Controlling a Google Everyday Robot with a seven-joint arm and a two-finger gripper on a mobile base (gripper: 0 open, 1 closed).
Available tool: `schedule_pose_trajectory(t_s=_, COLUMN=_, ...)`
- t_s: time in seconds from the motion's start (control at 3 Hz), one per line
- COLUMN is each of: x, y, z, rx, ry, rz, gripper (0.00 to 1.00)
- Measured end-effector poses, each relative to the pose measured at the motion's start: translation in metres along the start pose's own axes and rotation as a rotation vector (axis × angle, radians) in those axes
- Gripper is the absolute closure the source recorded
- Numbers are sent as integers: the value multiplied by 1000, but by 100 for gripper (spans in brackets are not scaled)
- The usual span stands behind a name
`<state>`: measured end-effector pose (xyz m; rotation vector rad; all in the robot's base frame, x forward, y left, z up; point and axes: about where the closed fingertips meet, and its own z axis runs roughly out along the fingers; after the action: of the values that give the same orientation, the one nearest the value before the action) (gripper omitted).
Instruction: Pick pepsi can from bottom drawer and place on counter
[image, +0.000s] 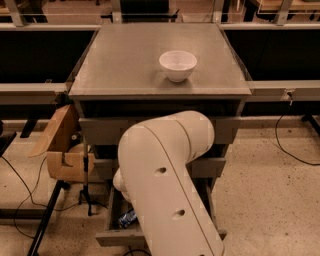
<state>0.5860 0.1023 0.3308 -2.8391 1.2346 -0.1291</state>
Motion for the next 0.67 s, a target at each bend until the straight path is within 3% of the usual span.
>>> schedule_pose_trajectory(t_s=0.33, x=19, y=8, z=30, rx=-29, ry=-5, rz=-106, gripper=0)
schedule_pose_trajectory(t_s=0.67, x=38, y=16, z=61, rx=12, ry=-50, rz=-232, gripper=0)
